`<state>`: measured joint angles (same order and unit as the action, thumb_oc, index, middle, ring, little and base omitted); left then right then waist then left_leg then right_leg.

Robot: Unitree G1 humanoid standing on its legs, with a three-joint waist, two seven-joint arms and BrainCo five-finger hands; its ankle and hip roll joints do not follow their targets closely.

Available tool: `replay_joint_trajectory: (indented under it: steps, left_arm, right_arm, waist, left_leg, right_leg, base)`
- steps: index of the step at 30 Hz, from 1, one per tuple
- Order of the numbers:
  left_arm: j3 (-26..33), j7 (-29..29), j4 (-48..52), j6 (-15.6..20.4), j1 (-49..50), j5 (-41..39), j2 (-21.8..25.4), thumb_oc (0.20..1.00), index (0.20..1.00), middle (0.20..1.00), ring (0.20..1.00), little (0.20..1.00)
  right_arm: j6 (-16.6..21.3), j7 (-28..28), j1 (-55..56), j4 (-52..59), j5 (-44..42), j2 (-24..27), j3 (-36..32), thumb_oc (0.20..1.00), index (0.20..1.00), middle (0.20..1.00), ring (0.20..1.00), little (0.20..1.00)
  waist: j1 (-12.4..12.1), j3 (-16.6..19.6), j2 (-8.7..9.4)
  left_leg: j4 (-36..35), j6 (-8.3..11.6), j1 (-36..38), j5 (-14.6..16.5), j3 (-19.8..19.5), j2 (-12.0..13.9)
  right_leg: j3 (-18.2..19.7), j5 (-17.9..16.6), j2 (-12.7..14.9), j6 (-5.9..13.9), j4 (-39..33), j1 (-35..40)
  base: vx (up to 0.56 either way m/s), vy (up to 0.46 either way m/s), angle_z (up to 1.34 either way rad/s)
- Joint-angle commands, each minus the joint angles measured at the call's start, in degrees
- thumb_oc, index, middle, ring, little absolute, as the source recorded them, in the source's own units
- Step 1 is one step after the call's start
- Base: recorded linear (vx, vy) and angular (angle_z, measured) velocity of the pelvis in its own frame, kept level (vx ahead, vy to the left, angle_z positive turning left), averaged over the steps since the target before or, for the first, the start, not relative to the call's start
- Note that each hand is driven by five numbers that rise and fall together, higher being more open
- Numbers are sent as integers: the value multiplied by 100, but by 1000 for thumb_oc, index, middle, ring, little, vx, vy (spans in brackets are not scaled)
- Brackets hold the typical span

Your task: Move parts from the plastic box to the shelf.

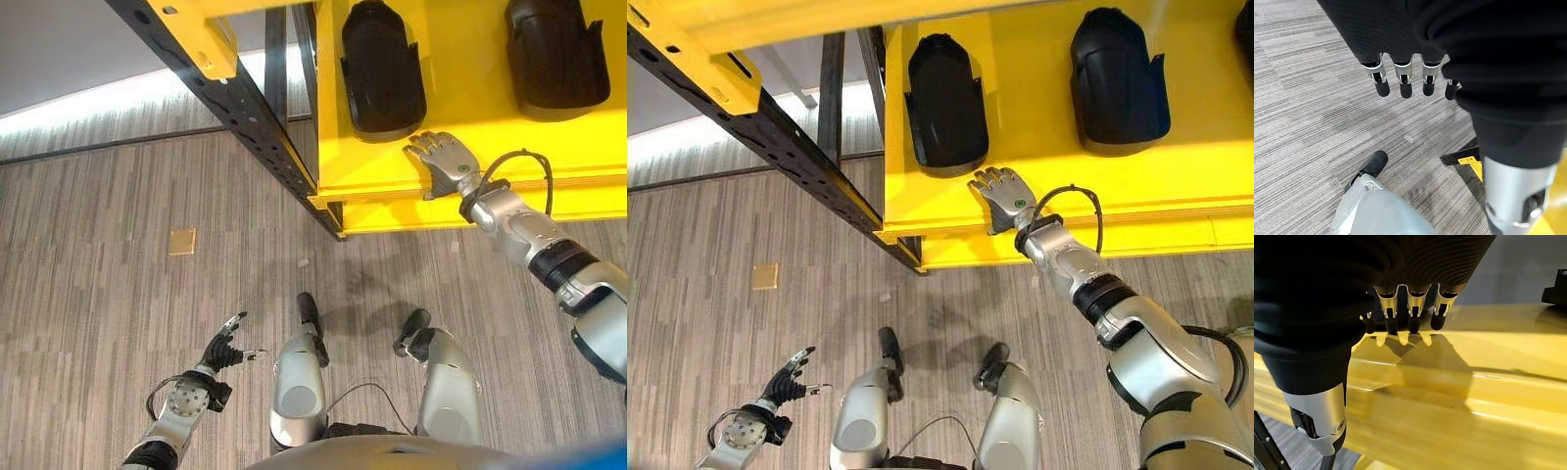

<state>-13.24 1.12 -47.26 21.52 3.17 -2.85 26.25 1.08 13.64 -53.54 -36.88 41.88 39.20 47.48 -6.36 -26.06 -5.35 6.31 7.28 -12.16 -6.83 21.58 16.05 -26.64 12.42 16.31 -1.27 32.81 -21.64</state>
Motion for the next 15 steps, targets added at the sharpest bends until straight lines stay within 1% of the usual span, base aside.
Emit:
replay_joint_trajectory:
  steps: [1, 5, 12, 15]
  left_arm:
    - [-189, -16, 208, 113, -27, 3, 438, 1000, 1000, 1000, 1000, 1000]
    - [-206, -32, 226, 97, -28, 12, 436, 1000, 1000, 1000, 1000, 1000]
    - [-261, -22, 187, 193, -18, 59, 416, 1000, 1000, 1000, 1000, 1000]
    - [-293, 16, 243, 131, -33, 14, 422, 1000, 1000, 1000, 1000, 1000]
  right_arm:
    - [132, -245, -159, -365, 215, -336, 277, 1000, 1000, 1000, 1000, 1000]
    - [134, -313, -149, -305, 289, -424, 317, 1000, 1000, 1000, 1000, 1000]
    - [157, -349, -144, -330, 358, -569, 393, 1000, 1000, 1000, 1000, 1000]
    - [118, -374, -162, -308, 359, -639, 437, 1000, 1000, 1000, 1000, 1000]
  waist:
    - [-311, -5, 67]
    - [-317, -13, 56]
    - [-342, 1, 51]
    - [-352, 2, 48]
  left_leg:
    - [353, 78, 23, 419, -26, 260]
    - [363, 72, 24, 432, -9, 246]
    - [352, 74, 38, 431, 3, 244]
    - [364, 80, 28, 431, 6, 242]
  right_leg:
    - [309, -86, 406, 860, -83, 44]
    - [297, -91, 416, 859, -86, 43]
    - [276, -100, 430, 864, -123, 75]
    - [275, -94, 435, 872, -104, 68]
  base:
    - [0, 0, 0]
    - [0, 0, 0]
    - [0, 0, 0]
    - [0, 0, 0]
